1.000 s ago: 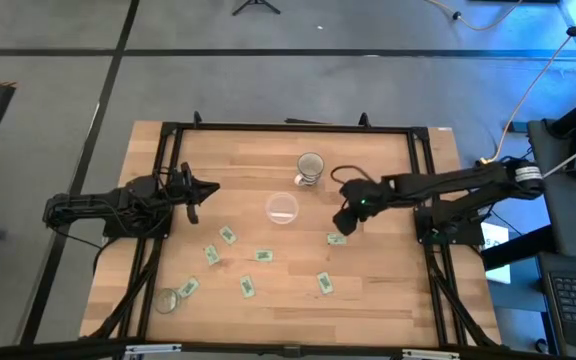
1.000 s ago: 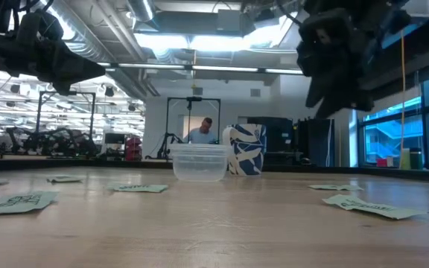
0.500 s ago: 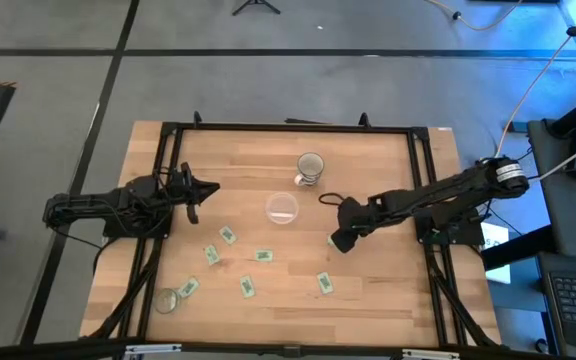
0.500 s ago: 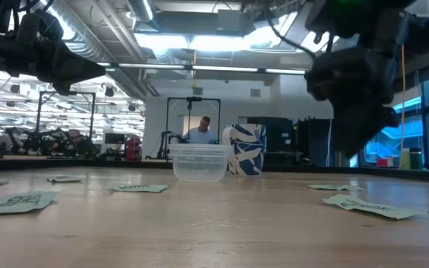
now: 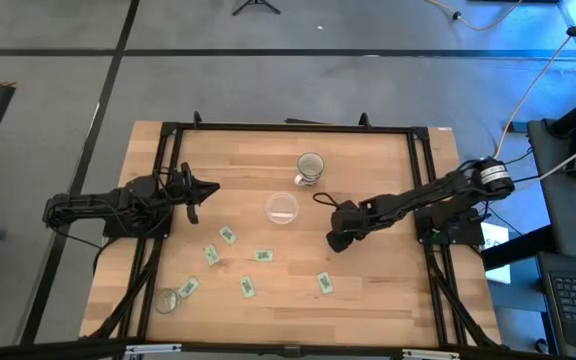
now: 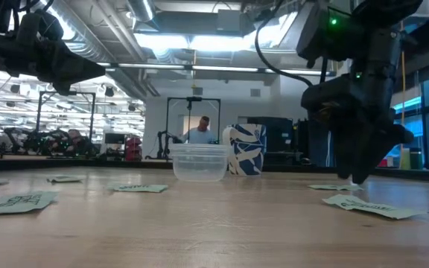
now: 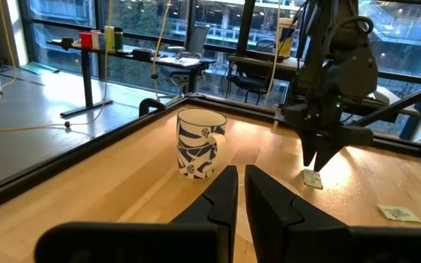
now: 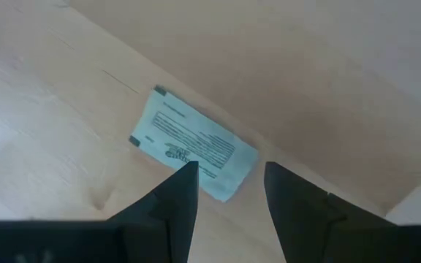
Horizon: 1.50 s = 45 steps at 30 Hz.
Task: Pick and place Stevia / Truvia into bins
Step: Put the stevia packet into the transparent container
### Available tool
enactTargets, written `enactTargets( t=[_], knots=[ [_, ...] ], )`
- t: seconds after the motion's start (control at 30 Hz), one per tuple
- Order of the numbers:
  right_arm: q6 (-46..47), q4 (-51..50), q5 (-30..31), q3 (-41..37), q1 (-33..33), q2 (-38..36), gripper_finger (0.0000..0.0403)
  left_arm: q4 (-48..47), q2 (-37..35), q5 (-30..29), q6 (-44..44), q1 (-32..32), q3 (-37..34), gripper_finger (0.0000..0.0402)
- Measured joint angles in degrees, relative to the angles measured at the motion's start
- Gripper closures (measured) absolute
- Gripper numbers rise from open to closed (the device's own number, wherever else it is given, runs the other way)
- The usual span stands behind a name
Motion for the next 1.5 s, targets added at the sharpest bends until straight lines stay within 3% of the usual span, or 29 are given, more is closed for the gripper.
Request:
enactTargets(
  t=[0.47, 0.87, 1.5],
  knots=[
    [-0.2, 0.7, -1.0, 0.2, 0.0, 3.0, 0.0244, 0.0, 0.0, -0.2, 0.0, 0.0, 0.0, 0.0380],
    [-1.8, -1.8, -1.0, 0.2, -0.1, 3.2, 0.0326, 0.0, 0.0, -0.2, 0.0, 0.0, 0.0, 0.0380],
    [-3.7, -2.8, -0.9, 0.3, -0.1, 4.8, 0.0385, 0.0, 0.0, -0.2, 0.0, 0.0, 0.0, 0.0380]
  ],
)
